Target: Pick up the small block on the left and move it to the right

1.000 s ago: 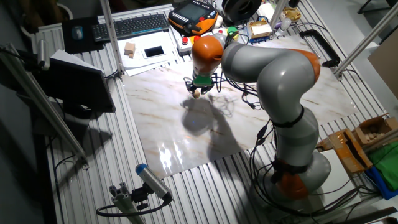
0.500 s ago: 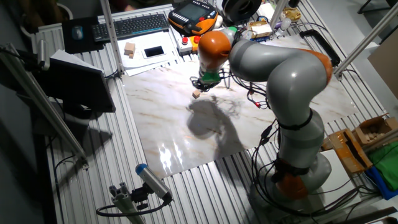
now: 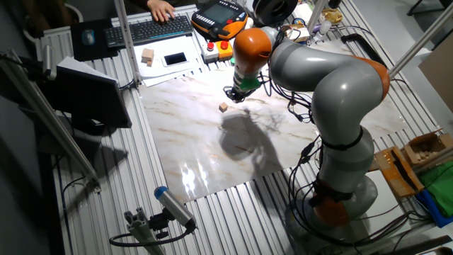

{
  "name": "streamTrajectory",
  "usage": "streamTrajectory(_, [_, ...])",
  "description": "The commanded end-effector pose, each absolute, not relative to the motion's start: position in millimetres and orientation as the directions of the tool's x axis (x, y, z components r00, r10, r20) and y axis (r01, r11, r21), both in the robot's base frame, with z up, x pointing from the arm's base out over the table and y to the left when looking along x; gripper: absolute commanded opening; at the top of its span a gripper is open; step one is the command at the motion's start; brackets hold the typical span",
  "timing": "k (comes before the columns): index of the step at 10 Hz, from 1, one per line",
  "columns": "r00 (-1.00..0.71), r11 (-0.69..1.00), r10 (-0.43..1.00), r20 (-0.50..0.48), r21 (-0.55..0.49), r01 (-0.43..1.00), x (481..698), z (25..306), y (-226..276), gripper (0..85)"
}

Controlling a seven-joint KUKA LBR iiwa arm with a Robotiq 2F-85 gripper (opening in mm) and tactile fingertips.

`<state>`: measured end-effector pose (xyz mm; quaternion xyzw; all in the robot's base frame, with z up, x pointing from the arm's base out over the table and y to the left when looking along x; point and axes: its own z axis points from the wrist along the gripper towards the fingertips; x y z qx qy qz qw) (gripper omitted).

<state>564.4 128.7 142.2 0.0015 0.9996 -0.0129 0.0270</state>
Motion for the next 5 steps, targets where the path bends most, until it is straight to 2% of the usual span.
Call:
streamTrajectory(1, [-0.999, 1.000, -0.006, -0.052, -0.026, -0.005, 564.9, 143.2, 126.4, 0.7])
streamTrajectory(5, [-0.999, 1.000, -0.008, -0.052, -0.029, -0.007, 565.6, 141.6, 128.1, 0.7])
